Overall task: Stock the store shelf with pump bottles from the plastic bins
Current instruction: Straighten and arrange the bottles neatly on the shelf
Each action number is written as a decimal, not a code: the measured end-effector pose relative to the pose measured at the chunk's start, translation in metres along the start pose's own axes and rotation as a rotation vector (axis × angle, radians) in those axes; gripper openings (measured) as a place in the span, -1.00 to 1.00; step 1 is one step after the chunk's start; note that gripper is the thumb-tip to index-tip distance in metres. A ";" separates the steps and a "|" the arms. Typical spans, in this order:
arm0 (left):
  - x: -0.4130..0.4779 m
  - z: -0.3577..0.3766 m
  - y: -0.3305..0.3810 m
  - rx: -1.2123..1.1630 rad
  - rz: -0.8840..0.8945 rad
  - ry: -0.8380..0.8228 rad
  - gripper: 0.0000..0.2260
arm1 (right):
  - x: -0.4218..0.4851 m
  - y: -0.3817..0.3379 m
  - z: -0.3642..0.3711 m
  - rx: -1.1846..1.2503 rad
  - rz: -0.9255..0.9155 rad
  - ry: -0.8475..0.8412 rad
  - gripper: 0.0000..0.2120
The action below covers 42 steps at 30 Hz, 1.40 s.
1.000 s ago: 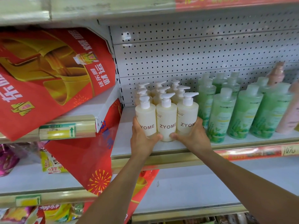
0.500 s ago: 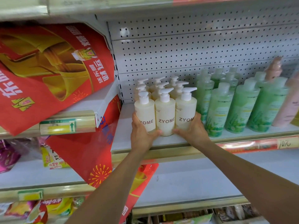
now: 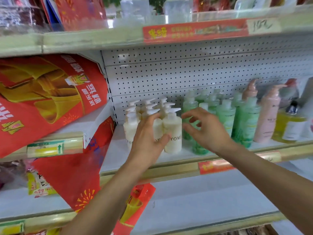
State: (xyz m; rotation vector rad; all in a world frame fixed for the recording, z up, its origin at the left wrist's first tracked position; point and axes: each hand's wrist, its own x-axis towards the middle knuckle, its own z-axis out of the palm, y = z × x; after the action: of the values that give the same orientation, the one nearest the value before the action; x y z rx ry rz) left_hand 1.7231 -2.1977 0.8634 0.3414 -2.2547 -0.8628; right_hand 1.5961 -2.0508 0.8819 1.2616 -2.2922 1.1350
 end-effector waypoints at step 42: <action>0.214 0.131 0.057 0.629 -0.041 -0.348 -0.69 | 0.180 0.151 -0.076 -0.434 -0.091 -0.599 -0.76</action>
State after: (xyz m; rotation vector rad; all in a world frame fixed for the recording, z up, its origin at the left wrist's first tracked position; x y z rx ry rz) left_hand 1.4777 -2.1891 0.9397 0.5529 -2.8241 -0.2129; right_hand 1.3615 -2.0515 0.9589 1.6449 -2.6411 0.1992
